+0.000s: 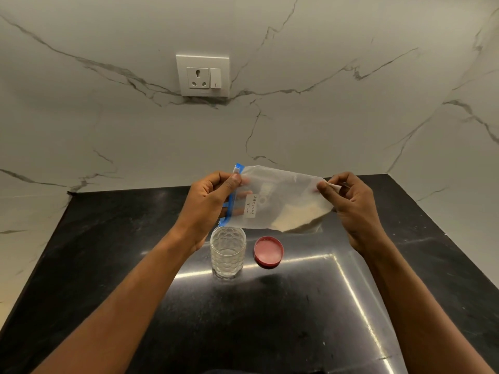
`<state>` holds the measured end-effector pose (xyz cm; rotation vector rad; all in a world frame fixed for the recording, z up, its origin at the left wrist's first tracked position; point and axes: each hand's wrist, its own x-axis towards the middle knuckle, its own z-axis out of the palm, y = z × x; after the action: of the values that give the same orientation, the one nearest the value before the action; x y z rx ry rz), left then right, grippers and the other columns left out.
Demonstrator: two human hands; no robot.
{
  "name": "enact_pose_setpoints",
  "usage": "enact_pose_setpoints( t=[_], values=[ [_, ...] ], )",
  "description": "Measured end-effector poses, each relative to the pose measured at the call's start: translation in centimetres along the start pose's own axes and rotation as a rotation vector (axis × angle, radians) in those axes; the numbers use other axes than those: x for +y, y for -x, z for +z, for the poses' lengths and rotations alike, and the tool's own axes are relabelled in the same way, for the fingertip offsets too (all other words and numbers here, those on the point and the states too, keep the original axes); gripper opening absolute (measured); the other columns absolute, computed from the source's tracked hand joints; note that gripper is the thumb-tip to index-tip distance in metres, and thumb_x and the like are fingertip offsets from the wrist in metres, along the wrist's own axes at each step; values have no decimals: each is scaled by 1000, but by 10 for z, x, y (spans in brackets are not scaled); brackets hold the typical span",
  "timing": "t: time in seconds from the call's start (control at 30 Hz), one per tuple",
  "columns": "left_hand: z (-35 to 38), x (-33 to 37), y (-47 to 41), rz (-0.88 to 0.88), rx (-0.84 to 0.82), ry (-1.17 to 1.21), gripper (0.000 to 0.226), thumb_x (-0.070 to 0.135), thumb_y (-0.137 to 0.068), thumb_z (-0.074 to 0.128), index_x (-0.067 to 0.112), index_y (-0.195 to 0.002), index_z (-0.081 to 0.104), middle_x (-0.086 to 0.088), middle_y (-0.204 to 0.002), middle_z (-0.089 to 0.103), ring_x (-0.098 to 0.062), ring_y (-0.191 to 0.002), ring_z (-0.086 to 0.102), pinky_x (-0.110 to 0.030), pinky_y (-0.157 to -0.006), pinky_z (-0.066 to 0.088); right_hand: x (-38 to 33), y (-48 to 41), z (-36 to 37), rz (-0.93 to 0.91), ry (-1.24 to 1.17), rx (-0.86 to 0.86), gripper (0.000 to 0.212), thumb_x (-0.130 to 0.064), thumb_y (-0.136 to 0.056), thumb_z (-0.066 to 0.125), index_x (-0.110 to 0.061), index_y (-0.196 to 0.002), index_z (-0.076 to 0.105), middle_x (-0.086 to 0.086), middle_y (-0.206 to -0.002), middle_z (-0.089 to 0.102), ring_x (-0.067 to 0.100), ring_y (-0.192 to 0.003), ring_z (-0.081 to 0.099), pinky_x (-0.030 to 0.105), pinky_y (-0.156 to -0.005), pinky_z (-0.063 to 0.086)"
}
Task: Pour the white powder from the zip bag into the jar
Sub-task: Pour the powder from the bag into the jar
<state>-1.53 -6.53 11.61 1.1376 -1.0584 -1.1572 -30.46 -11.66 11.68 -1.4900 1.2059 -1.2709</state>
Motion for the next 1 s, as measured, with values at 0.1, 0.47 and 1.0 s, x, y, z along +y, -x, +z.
enact_pose_setpoints(
  t=[0.1,0.47,1.0],
  values=[
    [3,-2,1,3,2,16,17,30,-104,60,21,-105,74,3,-108,81,-18,-102,78,-34,-75,66,-1,0,-1,-29,-47,3,30,-29,-81,81,-21,-100,59,2,-103,72,26,-96,75,30,-73,62],
    [-5,-8,12,-26,-12,65,25,36,-97,62,18,-112,70,2,-114,79,-21,-105,78,-41,-75,67,-11,-1,2,-173,-92,32,23,-24,-79,86,-14,-98,75,-4,-90,78,13,-83,74,25,-76,61],
    [-31,-38,24,7,88,-73,23,24,-106,61,5,-115,68,-1,-110,81,-22,-99,80,-31,-70,66,-30,9,30,-403,130,-13,14,-25,-83,87,-25,-89,75,-6,-83,76,23,-58,64,23,-54,54]
  ],
)
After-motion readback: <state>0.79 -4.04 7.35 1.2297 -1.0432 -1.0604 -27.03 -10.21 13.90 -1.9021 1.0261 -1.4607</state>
